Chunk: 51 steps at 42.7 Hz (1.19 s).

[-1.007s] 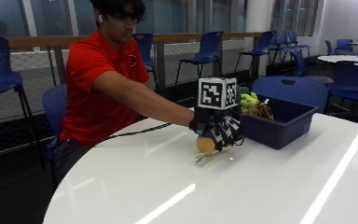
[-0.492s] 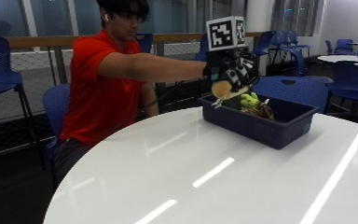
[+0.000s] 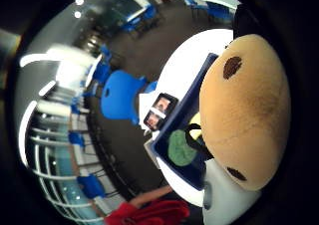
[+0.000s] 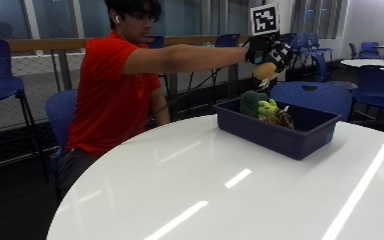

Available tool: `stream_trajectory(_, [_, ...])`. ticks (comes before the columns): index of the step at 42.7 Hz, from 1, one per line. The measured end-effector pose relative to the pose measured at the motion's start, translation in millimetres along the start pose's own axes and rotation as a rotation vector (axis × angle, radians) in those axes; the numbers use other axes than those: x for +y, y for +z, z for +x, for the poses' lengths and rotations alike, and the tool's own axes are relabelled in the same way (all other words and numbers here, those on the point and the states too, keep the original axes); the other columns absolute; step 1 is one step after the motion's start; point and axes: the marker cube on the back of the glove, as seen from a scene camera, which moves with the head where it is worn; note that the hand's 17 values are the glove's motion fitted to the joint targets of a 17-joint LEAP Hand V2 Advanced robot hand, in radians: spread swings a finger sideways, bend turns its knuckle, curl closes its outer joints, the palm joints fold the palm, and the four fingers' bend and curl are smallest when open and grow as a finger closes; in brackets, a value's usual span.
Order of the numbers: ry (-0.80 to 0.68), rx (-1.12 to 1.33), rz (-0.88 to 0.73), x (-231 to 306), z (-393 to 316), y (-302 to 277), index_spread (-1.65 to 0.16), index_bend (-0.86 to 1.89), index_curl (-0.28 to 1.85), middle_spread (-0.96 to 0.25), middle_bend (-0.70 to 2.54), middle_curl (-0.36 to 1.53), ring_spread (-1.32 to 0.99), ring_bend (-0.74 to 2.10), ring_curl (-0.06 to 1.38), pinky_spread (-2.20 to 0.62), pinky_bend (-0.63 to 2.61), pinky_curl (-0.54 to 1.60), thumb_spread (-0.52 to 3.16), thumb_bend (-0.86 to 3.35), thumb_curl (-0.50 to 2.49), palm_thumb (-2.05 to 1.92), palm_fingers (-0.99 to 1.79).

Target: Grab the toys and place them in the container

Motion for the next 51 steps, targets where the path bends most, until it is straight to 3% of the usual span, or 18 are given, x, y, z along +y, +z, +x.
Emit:
stream_trajectory(3, [-0.043,0.013,-0.017,0,-7,6,-0.45,0.65,0.96,-0.6,0.94,1.09,-0.47,1.32,0.77,-0.4,1.24,0.56,0.47,0.16,1.11,0.62,0.78])
stream_trajectory(8, [0.088,0.049,-0.097,1,-3,20,-0.45,0.62,0.99,-0.59,0.89,1.09,-0.47,1.27,0.76,-0.41,1.21,0.54,0.46,0.13,1.12,0.6,0.68])
stream_trajectory(10, [0.027,0.045,-0.149,7,0,25,-0.44,0.52,0.99,-0.58,0.81,1.05,-0.48,1.22,0.75,-0.41,1.26,0.54,0.51,0.1,1.11,0.56,0.51])
stream_trajectory(13, [-0.049,0.038,-0.218,16,5,31,-0.42,0.32,0.92,-0.52,0.61,0.97,-0.43,1.09,0.71,-0.31,1.24,0.55,0.74,-0.03,1.02,0.33,-0.05])
stream_trajectory(18, [0.094,0.096,-0.247,21,23,41,-0.42,0.14,0.77,-0.39,0.36,0.85,-0.29,0.76,0.59,-0.16,1.23,0.5,0.92,-0.09,0.88,0.15,-0.4])
stream_trajectory(23, [0.162,-0.027,-0.237,30,33,44,-0.4,0.1,0.66,-0.28,0.23,0.77,-0.19,0.54,0.5,-0.06,1.12,0.44,1.02,-0.09,0.75,-0.01,-0.35])
stream_trajectory(28, [0.144,0.05,-0.234,48,63,47,-0.37,0.09,0.58,-0.2,0.16,0.7,-0.13,0.42,0.44,-0.01,1.03,0.4,1.06,-0.08,0.65,-0.08,-0.3])
stream_trajectory(31, [0.206,0.035,-0.228,58,75,47,-0.36,0.09,0.54,-0.17,0.14,0.66,-0.1,0.37,0.42,0.02,0.99,0.39,1.08,-0.08,0.59,-0.09,-0.27])
stream_trajectory(51, [0.34,0.007,-0.195,170,153,68,-0.33,0.11,0.36,-0.09,0.11,0.45,-0.04,0.22,0.37,0.07,0.83,0.33,1.07,-0.1,0.34,-0.14,-0.24])
